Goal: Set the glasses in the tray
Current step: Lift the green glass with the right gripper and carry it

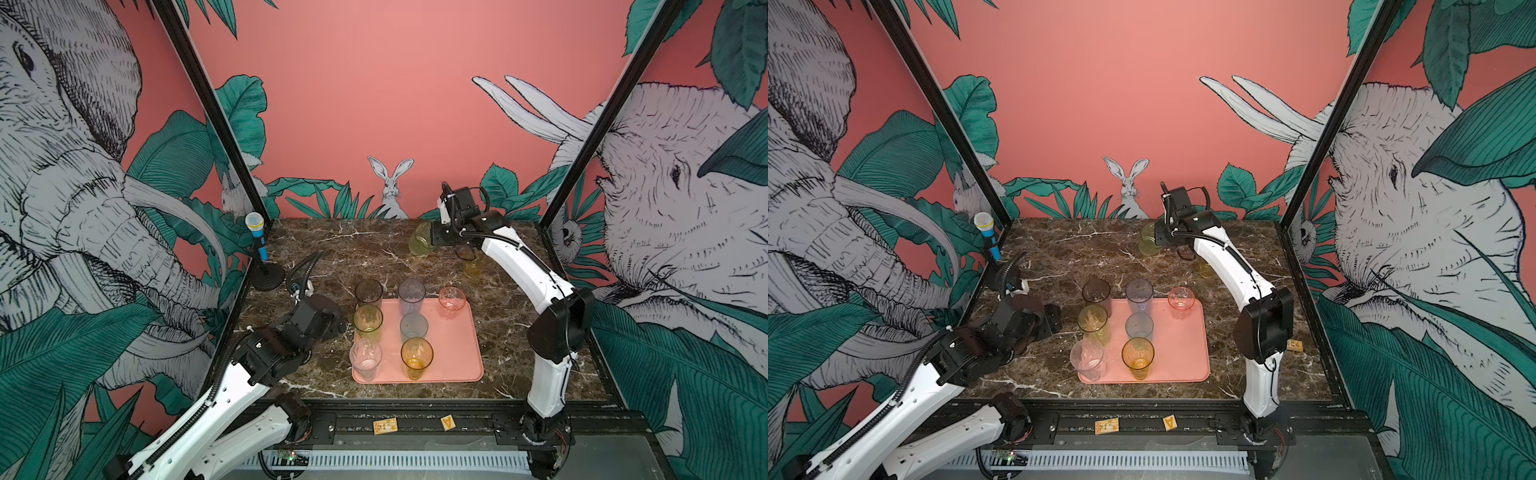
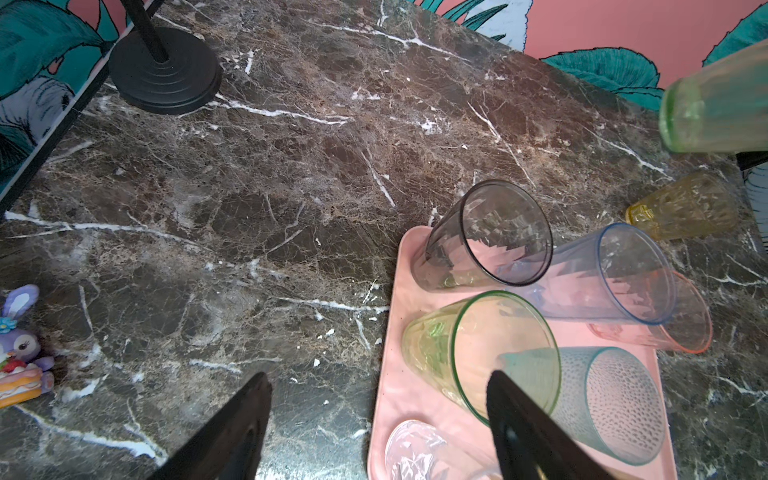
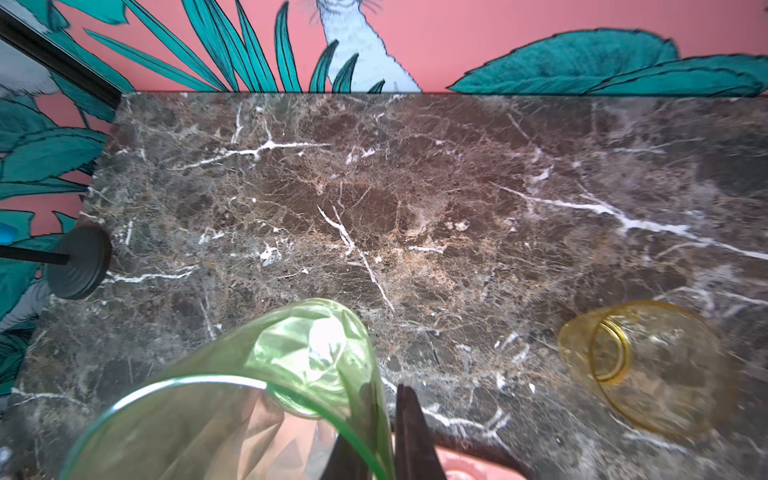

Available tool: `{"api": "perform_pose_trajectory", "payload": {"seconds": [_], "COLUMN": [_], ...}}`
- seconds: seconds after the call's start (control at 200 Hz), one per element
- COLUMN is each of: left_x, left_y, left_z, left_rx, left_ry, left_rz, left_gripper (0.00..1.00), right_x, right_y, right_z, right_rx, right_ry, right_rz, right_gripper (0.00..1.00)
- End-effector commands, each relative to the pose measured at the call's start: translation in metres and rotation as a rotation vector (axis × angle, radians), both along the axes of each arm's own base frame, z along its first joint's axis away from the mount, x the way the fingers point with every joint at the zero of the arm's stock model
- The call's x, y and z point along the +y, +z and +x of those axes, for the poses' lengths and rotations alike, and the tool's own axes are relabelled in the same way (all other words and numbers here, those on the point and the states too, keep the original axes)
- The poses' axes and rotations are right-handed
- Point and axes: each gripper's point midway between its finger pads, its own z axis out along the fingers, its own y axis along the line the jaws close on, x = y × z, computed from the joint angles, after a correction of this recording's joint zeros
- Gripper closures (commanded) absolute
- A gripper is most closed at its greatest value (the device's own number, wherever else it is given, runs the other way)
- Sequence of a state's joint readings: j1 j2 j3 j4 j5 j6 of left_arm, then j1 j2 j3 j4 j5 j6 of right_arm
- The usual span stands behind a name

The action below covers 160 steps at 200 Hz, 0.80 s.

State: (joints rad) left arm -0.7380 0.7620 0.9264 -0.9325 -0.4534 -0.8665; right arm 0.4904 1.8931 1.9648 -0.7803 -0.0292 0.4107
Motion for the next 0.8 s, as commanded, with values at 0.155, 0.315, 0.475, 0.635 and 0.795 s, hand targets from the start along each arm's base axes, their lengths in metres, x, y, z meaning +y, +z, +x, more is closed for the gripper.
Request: {"api": "perform_pose_trajectory", "payload": {"seconds": [0.155,0.315,0.475,0.635,0.795], "left_x": [0.006,0.005,0.004,0.004,0.003], "left_y": [-0.004,-0.004,-0.005,-0.007,-0.009], "left_z": [-0.007,-0.008,-0.009,-0.011,-0.012], "left_rx": [0.013,0.015,0.019,0.024,0.031], "left_ry": [-0.002,-0.008,-0.012,-0.01,-0.01], "left_rz": [0.006,0.002,-0.01,-0.016,-0.027], "left_gripper": [0.17,0.17,0.17,0.17,0.17], "right_x": [-0.027,-0.039,-0.051,-0.067,-0.08], "right_y": [0.061,0.075,0.074,0.084,0.081], "right_z": [-0.035,-0.056,-0.073,-0.099,-0.119], "right_rx": [-0.075,-0.083,-0.071,-0.096,-0.087], "right_ry": [-0.018,-0.021,-0.027,-0.036,-0.04], "right_rz": [-0.007,-0.011,-0.029,-0.03,-0.046], "right_gripper": [1.0,1.0,1.0,1.0,1.0]}}
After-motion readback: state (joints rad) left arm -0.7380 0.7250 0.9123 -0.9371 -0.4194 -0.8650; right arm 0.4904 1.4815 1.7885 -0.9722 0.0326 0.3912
